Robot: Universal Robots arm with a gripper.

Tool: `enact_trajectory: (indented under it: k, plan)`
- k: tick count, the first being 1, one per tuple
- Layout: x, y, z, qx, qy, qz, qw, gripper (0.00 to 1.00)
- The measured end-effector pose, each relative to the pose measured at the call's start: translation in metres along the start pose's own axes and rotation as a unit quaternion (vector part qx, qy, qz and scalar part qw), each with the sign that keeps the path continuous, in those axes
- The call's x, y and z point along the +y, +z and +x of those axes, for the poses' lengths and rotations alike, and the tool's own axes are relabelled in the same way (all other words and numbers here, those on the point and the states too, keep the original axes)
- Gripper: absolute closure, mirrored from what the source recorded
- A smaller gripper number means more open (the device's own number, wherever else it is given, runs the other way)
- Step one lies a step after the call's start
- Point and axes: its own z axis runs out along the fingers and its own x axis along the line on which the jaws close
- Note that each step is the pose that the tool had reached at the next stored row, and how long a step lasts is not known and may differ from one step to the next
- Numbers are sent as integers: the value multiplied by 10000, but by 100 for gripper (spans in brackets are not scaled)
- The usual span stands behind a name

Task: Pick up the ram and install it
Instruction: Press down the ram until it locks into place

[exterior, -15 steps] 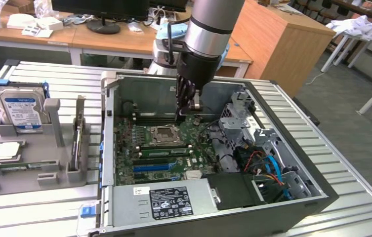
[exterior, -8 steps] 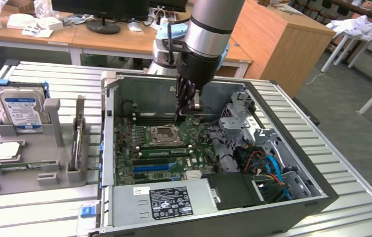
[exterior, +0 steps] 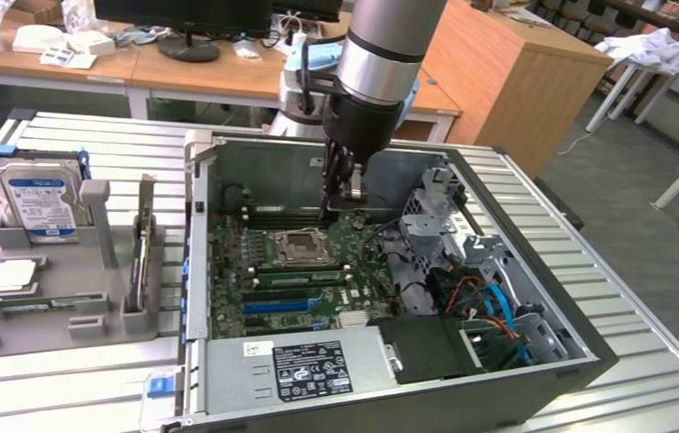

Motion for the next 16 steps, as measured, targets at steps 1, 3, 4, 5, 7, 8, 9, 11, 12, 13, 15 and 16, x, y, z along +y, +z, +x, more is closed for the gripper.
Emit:
enact_trajectory:
  k: [1,3,4,5,7,8,9,11,12,13,15,16]
  plan:
    - [0,0,0,-3,90,2,10000,89]
    - [0,2,0,-10,270,7,9996,89]
    - [0,2,0,-13,359,9,9994,89]
    - [0,2,0,-17,450,11,9990,89]
    - [0,4,0,-24,637,16,9980,89]
    - [0,4,0,-27,727,18,9974,89]
    - [0,4,0,-30,816,20,9967,89]
    - [0,6,0,-37,992,25,9951,89]
    - [0,6,0,-41,1090,27,9940,89]
    - [0,7,0,-44,1179,29,9930,89]
    - [0,8,0,-51,1357,34,9907,89]
    - [0,8,0,-54,1446,36,9895,89]
